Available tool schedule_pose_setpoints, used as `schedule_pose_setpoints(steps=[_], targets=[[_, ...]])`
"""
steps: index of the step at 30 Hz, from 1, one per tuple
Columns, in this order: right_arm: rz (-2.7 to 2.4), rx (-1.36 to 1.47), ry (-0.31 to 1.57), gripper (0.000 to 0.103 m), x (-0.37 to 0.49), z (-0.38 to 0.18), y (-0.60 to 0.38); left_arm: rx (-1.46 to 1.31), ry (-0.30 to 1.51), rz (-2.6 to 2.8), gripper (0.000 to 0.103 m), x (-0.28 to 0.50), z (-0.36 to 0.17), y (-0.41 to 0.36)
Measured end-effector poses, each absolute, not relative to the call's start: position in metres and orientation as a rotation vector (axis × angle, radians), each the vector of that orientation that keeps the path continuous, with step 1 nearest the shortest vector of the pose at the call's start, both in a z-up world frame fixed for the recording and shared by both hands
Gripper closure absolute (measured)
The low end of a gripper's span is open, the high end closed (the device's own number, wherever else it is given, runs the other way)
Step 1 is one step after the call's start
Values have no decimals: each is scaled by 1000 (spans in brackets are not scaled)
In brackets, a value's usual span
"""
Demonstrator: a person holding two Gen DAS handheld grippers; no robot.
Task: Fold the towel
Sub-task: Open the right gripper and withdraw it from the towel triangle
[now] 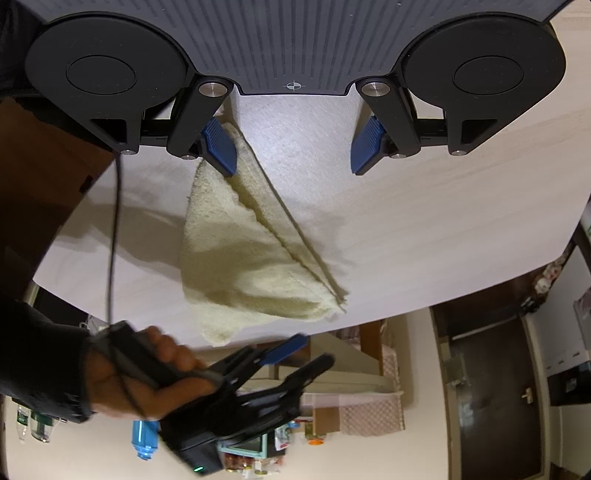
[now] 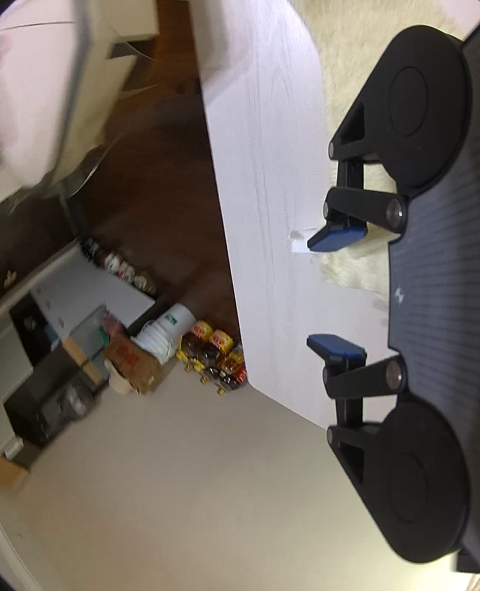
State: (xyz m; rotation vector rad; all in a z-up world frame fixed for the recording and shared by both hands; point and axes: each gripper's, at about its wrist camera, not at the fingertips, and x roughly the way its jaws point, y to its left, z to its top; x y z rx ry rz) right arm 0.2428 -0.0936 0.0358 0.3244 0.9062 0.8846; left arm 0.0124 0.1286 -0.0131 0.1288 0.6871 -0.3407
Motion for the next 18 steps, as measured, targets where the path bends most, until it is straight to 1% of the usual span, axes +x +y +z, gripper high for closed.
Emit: schedule_pose_setpoints(steps=[3,5,9,10,14,18], targets=[[915,251,861,37,212,44,-117,131,701,-356,30,6,-11,124],[936,170,814,32,181,51,-132,133,706,-367,30,0,-10,118],[976,33,732,31,133,57,-145,135,710,-387,31,-10,-8,109],[992,-9,703,32,114,57,-150,135,708,-392,31,-13,-8,107],[1003,-209,608,43,50,50,-144,168,668,-368,30,-21,2,109],[1029,-384,530,46,3,39,-117,188,645,-333,30,-27,10,120]])
